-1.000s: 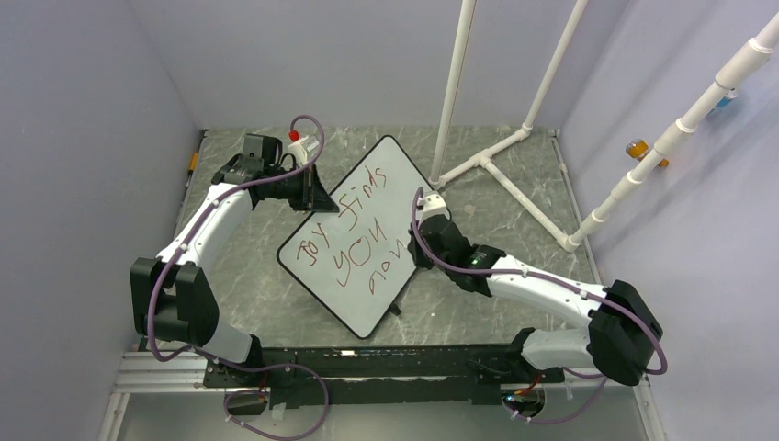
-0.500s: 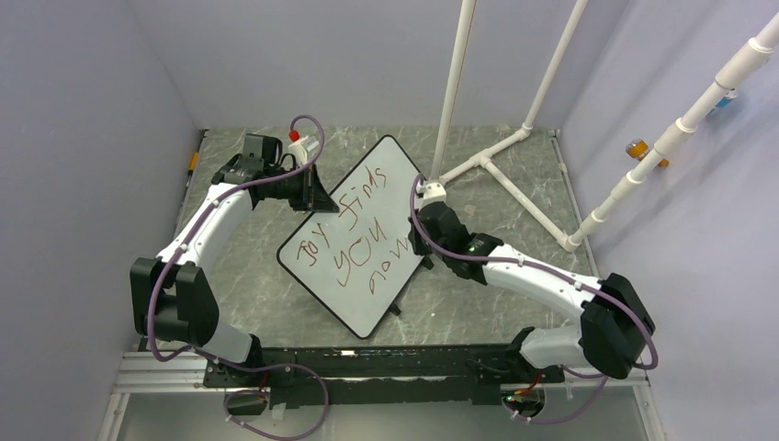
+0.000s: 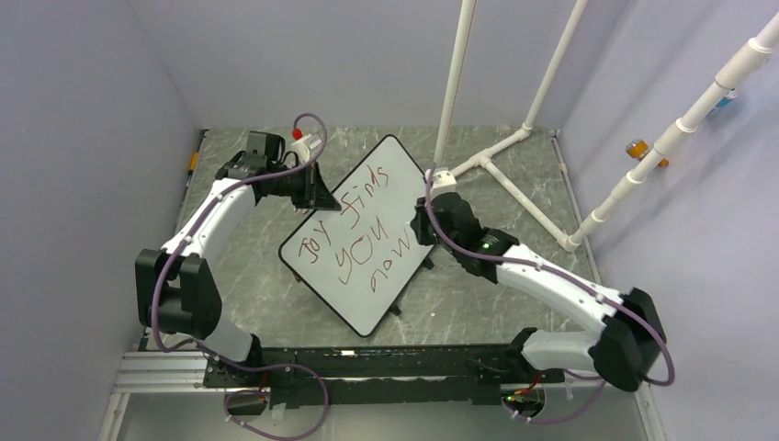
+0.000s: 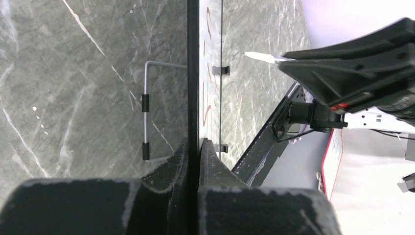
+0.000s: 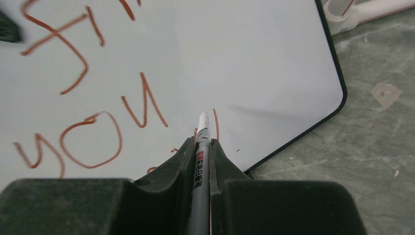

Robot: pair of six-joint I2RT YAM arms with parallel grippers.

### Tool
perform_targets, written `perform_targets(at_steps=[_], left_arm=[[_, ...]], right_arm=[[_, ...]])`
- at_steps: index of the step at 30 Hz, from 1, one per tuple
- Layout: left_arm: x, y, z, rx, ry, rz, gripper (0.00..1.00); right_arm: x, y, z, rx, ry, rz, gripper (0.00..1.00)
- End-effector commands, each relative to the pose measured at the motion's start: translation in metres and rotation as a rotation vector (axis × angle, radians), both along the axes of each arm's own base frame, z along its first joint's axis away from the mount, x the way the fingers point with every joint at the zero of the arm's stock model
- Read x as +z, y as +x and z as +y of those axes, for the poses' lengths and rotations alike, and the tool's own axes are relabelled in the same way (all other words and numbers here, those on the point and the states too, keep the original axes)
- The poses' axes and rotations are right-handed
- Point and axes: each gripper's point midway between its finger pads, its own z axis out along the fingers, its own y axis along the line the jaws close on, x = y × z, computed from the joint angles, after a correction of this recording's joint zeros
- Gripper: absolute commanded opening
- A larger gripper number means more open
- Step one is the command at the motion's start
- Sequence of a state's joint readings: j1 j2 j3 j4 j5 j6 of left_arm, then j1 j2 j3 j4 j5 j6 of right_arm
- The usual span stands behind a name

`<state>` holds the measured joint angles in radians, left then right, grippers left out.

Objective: Write a sentence on the whiteboard

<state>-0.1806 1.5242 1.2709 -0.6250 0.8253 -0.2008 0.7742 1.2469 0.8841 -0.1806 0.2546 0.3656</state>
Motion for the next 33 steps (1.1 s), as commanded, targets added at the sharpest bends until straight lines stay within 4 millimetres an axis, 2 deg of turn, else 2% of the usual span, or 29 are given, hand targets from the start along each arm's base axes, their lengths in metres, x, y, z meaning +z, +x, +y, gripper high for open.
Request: perform_targets(at_steps=[1, 6, 9, 11, 15, 20, 24, 33], left_arm=[[-0.01, 0.017, -0.008, -0.049, 0.082, -0.099, 0.0], [-0.012, 0.016, -0.032, -0.091, 0.081, -0.091, 0.0], [-0.012, 0.016, -0.039, -0.106, 0.095, -0.094, 0.0], [-0.015, 0.016, -0.037, -0.103, 0.111, -0.088, 0.0], [-0.025, 0.01, -0.023, -0.074, 0.195, -0.088, 0.0], [-0.029, 0.003, -0.012, -0.059, 0.246, -0.093, 0.08], [-0.034, 0.005, -0.003, -0.022, 0.296, -0.099, 0.16], [-0.021, 0.013, -0.01, -0.01, 0.265, -0.117, 0.36]], right_arm=[[0.039, -0.006, -0.02, -0.046, 0.064, -0.087, 0.0], [0.052, -0.017, -0.039, -0.083, 0.079, -0.113, 0.0], [0.057, -0.021, -0.048, -0.101, 0.086, -0.126, 0.0], [0.059, -0.024, -0.052, -0.109, 0.088, -0.13, 0.0], [0.059, -0.027, -0.057, -0.118, 0.091, -0.129, 0.0], [0.059, -0.03, -0.059, -0.118, 0.096, -0.127, 0.0], [0.062, -0.031, -0.061, -0.121, 0.1, -0.135, 0.0], [0.061, -0.031, -0.064, -0.131, 0.1, -0.135, 0.0]])
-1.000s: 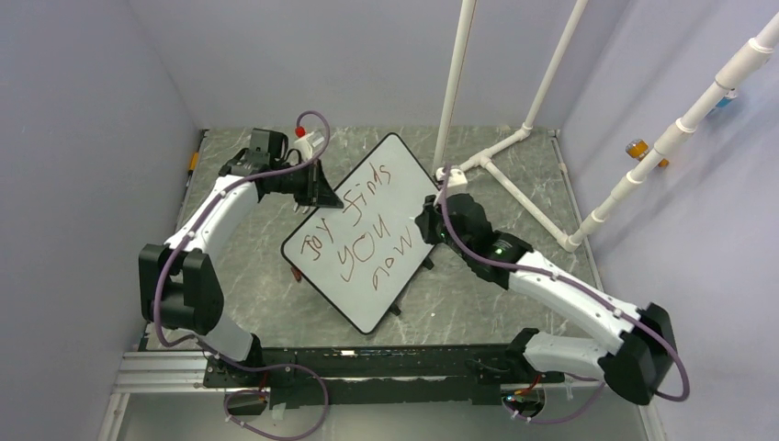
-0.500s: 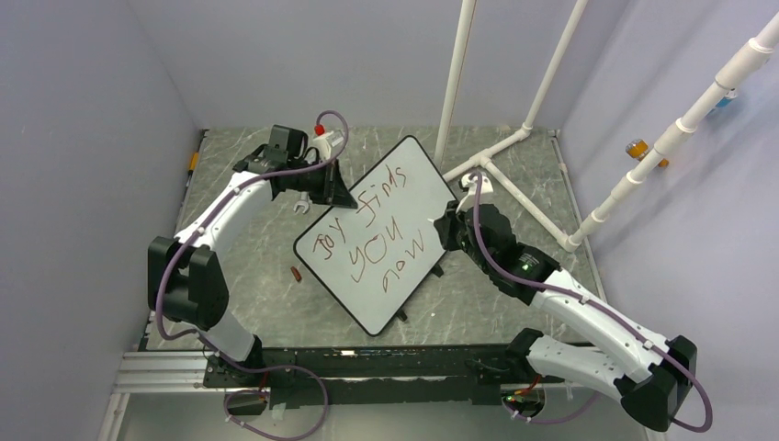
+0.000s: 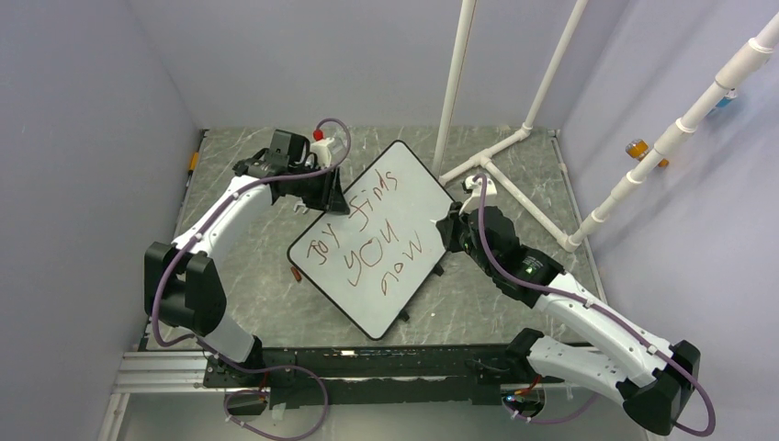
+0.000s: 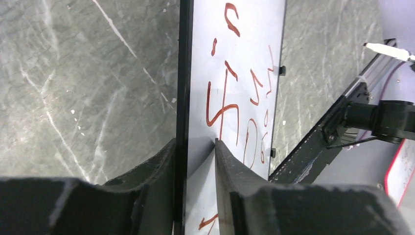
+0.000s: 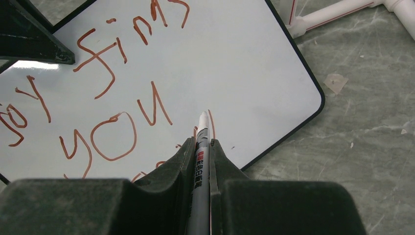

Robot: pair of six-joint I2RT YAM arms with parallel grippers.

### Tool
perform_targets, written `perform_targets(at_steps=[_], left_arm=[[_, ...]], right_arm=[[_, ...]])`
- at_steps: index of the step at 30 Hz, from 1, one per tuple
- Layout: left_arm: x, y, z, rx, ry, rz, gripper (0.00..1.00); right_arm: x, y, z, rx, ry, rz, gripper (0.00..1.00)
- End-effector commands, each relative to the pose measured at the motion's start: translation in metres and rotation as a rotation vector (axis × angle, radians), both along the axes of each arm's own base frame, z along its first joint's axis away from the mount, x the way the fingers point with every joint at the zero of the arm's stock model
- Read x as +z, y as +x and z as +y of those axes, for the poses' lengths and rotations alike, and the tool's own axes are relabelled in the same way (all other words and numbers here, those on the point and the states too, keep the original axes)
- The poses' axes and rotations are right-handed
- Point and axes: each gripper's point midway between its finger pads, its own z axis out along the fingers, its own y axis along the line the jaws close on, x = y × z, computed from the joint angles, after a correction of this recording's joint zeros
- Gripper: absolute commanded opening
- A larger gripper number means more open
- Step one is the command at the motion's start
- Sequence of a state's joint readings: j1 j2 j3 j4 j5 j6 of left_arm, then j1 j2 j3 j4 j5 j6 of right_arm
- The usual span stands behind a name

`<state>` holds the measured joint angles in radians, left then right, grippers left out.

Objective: Write a sentence on the whiteboard

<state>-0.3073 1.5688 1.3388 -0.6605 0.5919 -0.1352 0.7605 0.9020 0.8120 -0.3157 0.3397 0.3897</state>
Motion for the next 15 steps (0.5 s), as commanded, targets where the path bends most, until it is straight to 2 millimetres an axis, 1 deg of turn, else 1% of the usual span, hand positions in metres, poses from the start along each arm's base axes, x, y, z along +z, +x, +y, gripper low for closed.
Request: perform_targets(at_steps=[1, 4, 9, 15], left_arm=[[-0.001, 0.004, 0.006, 0.006, 0.062, -0.042, 0.38], [0.006, 0.005, 0.001, -0.004, 0.048, -0.054, 0.44], [0.016, 0.005, -0.003, -0.01, 0.044, -0.072, 0.5], [0.031, 0.007, 0.0, 0.008, 0.051, -0.108, 0.59]], right_arm=[[0.006, 0.001, -0.006, -0.031, 0.015, -0.018, 0.0], [0.005, 0.001, -0.006, -0.031, 0.012, -0.015, 0.0], [0.005, 0.001, -0.006, -0.032, 0.017, -0.015, 0.0], [0.005, 0.0, -0.007, -0.031, 0.015, -0.015, 0.0]])
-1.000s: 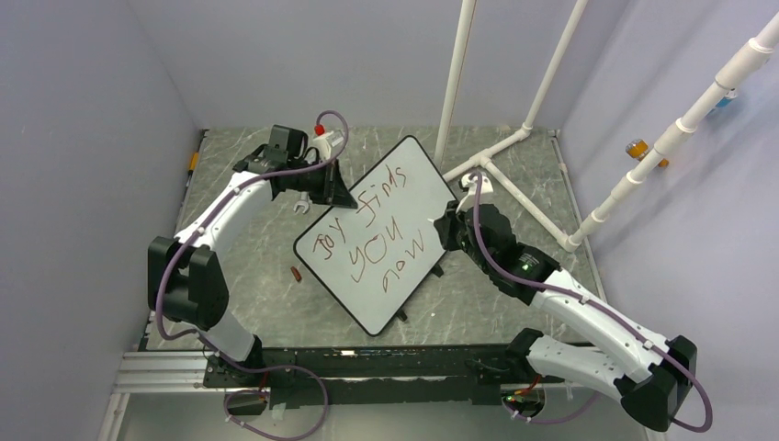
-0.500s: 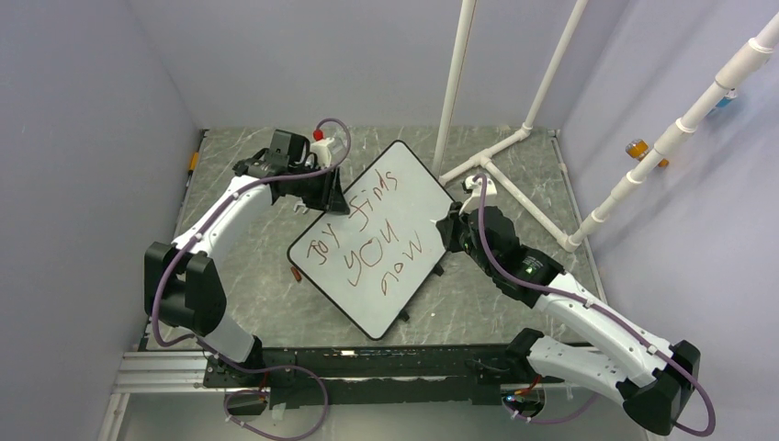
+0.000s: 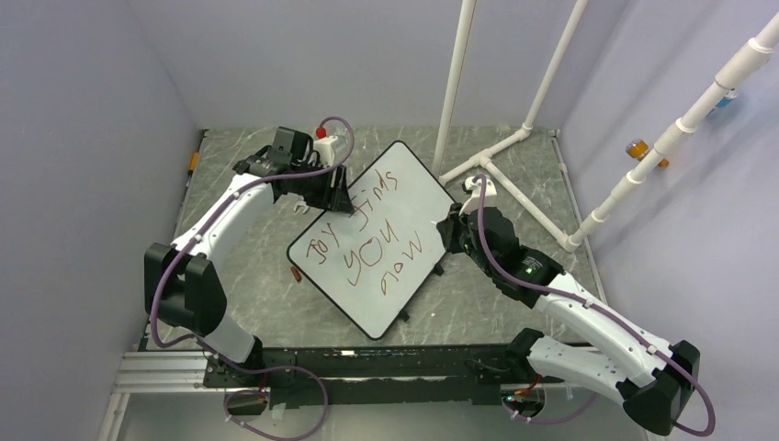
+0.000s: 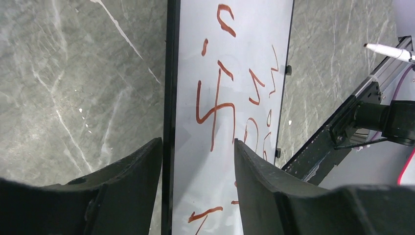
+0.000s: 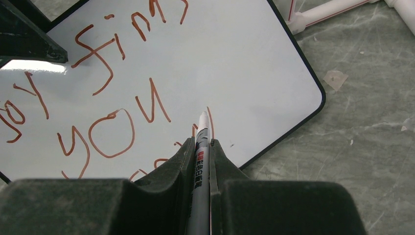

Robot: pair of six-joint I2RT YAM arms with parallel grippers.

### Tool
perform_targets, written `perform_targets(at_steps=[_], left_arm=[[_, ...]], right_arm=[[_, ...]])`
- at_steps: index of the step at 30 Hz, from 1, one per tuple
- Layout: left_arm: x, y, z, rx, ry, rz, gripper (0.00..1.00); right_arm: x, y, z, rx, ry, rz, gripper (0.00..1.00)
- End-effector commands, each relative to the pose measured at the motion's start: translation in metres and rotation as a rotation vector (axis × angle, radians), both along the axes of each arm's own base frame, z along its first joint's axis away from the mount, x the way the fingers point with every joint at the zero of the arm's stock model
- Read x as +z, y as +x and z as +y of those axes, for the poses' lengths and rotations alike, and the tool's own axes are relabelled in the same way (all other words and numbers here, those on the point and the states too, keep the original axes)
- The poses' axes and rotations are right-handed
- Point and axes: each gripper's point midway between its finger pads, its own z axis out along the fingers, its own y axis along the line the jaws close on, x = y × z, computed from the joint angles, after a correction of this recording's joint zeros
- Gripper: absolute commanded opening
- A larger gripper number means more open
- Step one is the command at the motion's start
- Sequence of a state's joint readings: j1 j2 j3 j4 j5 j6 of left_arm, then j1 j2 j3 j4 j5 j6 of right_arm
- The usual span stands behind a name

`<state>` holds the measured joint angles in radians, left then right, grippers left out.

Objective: Write a sentence on the whiteboard
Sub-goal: Write a sentence on the whiteboard, then pick up the pen cap from the center of the board.

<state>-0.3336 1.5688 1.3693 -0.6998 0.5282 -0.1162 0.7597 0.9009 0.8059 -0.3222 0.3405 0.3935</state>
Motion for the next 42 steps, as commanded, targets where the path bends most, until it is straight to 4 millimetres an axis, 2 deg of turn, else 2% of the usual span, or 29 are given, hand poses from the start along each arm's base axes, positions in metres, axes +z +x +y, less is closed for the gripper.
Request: perform_targets(at_steps=[1, 6, 8, 9, 10, 12, 14, 17, 20, 24, 28, 32, 37, 42], left_arm=[[0.032, 0.009, 0.002, 0.015, 0.0, -0.096, 0.61], [0.05, 0.017, 0.015, 0.099, 0.05, -0.146, 0.68], [0.062, 0.022, 0.028, 0.182, 0.09, -0.176, 0.74], [0.068, 0.025, 0.039, 0.251, 0.117, -0.196, 0.83], [0.074, 0.027, 0.051, 0.315, 0.152, -0.224, 0.86], [0.089, 0.023, 0.075, 0.446, 0.19, -0.277, 0.88], [0.091, 0.016, 0.106, 0.603, 0.253, -0.308, 0.9], [0.08, -0.003, 0.141, 0.779, 0.31, -0.294, 0.88], [0.049, -0.027, 0.168, 0.905, 0.407, -0.22, 0.86], [0.001, -0.058, 0.194, 1.028, 0.513, -0.089, 0.82], [-0.036, -0.07, 0.202, 1.125, 0.46, 0.008, 0.77], [-0.062, -0.072, 0.191, 1.157, 0.34, 0.092, 0.7], [-0.089, -0.068, 0.165, 1.119, 0.207, 0.168, 0.65], [-0.108, -0.07, 0.156, 1.098, 0.194, 0.227, 0.63]], right_arm=[[0.009, 0.001, -0.006, -0.028, 0.019, -0.025, 0.0], [0.01, 0.001, -0.006, -0.025, 0.018, -0.024, 0.0], [0.011, 0.0, -0.006, -0.026, 0.017, -0.024, 0.0], [0.012, 0.0, -0.007, -0.024, 0.017, -0.024, 0.0], [0.013, -0.001, -0.007, -0.023, 0.017, -0.026, 0.0], [0.015, -0.001, -0.007, -0.021, 0.015, -0.029, 0.0], [0.016, -0.001, -0.007, -0.019, 0.013, -0.031, 0.0], [0.021, -0.001, -0.005, -0.009, 0.02, -0.035, 0.0], [0.024, -0.002, -0.003, 0.002, 0.022, -0.034, 0.0], [0.026, -0.004, -0.003, 0.012, 0.026, -0.03, 0.0], [0.025, -0.007, -0.003, 0.021, 0.029, -0.02, 0.0], [0.024, -0.009, -0.003, 0.021, 0.035, -0.014, 0.0], [0.02, -0.01, -0.004, 0.02, 0.033, -0.004, 0.0], [0.017, -0.01, -0.003, 0.022, 0.031, 0.002, 0.0]])
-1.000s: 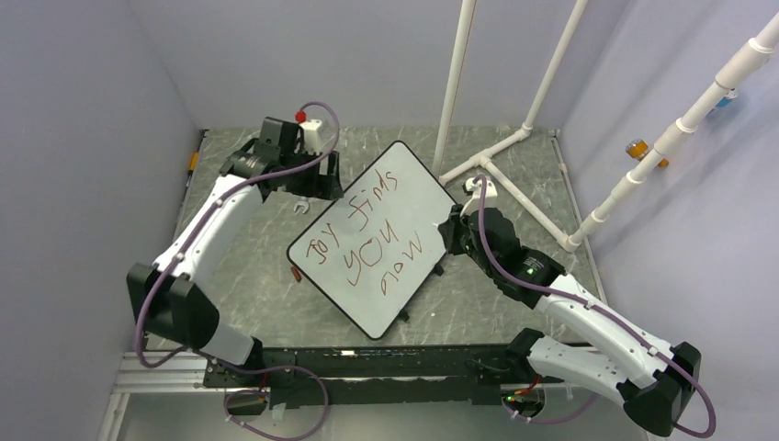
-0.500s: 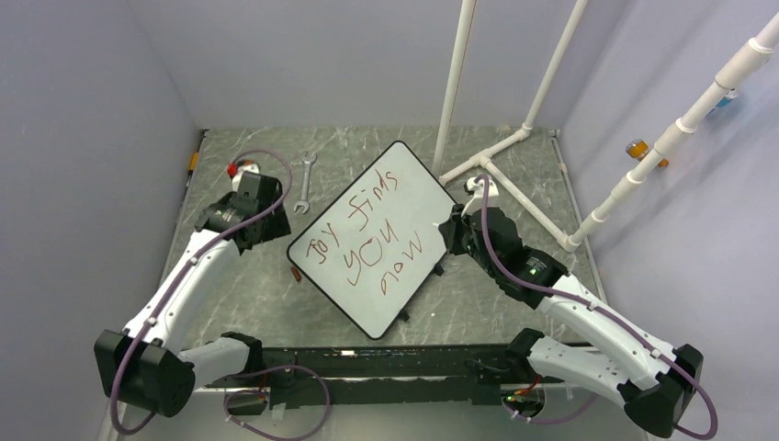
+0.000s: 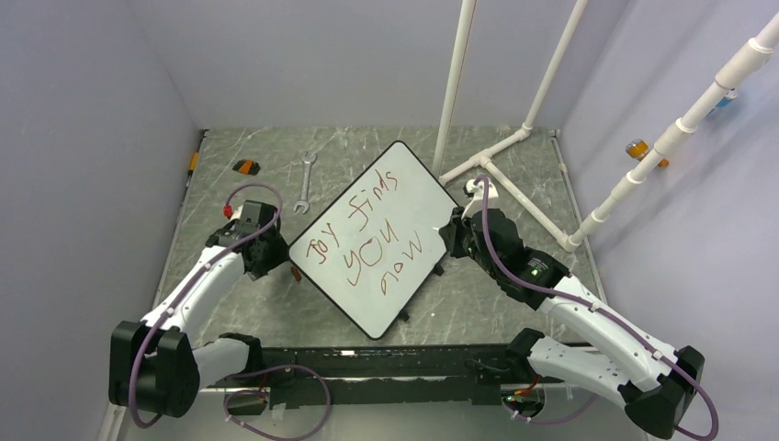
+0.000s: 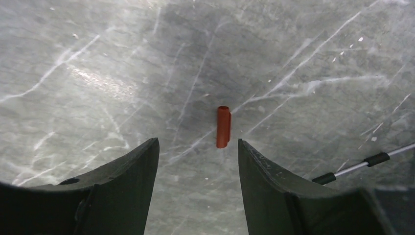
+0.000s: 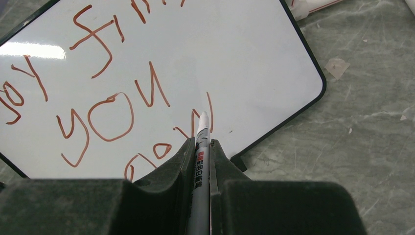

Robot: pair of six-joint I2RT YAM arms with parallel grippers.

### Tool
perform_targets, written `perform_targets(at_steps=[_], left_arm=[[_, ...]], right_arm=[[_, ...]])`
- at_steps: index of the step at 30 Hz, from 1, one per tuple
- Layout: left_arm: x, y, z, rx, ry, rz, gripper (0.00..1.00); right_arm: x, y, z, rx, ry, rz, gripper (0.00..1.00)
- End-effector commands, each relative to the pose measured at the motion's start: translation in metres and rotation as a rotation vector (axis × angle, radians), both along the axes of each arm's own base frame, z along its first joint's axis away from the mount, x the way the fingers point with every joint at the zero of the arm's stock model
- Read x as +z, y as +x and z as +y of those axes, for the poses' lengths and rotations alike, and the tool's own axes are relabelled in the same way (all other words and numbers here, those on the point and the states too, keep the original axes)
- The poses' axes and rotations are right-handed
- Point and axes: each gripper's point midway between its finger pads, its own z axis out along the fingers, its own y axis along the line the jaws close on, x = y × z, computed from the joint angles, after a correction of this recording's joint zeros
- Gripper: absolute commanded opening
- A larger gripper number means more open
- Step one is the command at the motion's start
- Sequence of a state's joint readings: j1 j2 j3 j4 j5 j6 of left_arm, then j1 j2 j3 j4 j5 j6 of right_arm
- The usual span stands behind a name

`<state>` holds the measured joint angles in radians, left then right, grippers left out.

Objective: Write a sentence on the whiteboard
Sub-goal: Pick up the pen cap from the center of the board.

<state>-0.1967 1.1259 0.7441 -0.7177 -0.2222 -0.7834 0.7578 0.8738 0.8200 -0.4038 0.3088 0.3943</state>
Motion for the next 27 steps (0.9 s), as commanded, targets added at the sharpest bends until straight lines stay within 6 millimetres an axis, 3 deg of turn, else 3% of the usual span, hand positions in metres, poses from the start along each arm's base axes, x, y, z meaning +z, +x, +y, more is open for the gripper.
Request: perform_targets(at_steps=[1, 18, 22, 27], left_arm=[[-0.003, 0.016, -0.019, 0.009, -0.106, -0.046, 0.63], [-0.046, 0.01, -0.038, -0.026, -0.19, 0.048, 0.53], [-0.056, 0.005, -0.039, -0.031, -0.188, 0.076, 0.46], [-0.067, 0.002, -0.042, -0.041, -0.157, 0.111, 0.46]], right_arm=[[0.02, 0.002, 0.002, -0.004, 0.047, -0.035, 0.0], [0.012, 0.003, 0.005, -0.001, 0.047, -0.025, 0.0], [0.01, 0.004, 0.005, -0.002, 0.042, -0.022, 0.0], [0.009, 0.004, 0.006, 0.0, 0.041, -0.02, 0.0]])
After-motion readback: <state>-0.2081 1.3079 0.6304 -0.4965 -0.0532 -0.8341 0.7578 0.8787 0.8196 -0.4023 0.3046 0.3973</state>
